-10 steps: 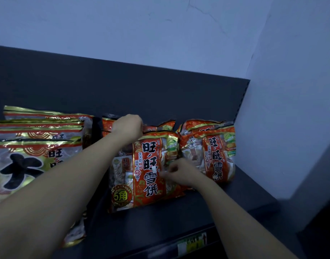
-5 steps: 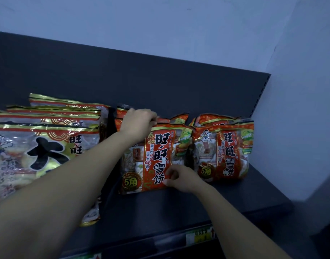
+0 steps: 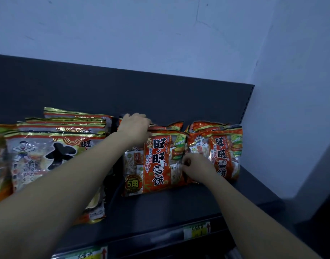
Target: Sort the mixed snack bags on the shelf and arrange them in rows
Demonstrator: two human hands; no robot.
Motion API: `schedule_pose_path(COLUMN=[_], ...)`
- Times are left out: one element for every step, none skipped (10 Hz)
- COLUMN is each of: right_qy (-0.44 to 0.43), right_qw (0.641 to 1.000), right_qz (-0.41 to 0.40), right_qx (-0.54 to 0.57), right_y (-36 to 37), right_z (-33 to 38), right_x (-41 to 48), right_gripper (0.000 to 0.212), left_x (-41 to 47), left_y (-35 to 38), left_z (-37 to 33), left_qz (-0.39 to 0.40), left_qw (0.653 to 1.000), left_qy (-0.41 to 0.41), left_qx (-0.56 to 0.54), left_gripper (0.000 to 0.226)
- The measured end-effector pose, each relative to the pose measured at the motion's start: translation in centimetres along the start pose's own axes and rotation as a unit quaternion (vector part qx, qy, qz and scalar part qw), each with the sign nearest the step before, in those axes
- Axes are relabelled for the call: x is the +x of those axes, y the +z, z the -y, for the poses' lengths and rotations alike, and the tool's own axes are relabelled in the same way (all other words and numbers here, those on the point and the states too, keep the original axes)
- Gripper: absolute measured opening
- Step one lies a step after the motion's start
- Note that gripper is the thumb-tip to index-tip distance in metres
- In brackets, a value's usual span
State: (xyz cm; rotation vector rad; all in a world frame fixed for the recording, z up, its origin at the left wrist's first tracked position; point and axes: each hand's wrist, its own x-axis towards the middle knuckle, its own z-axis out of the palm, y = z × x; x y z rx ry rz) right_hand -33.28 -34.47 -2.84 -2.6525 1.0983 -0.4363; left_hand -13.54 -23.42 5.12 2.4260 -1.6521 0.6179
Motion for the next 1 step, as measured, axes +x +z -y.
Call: schedule_pose_path(right_qy=[-0.001], right_qw=[1.0], right_qz=[-0.023], right_qx=[-0.008], right_y=[-1.4], right_z=[0.76], right_x=[-0.42], right_gripper=[0.032], left_x=[-0.9], left_y=[-1.22], left_z=[0.23], left_qz=[0.018], left_qw=[1.0], left_qy=[-0.004], left_qx=[0.022], left_gripper=[0.041])
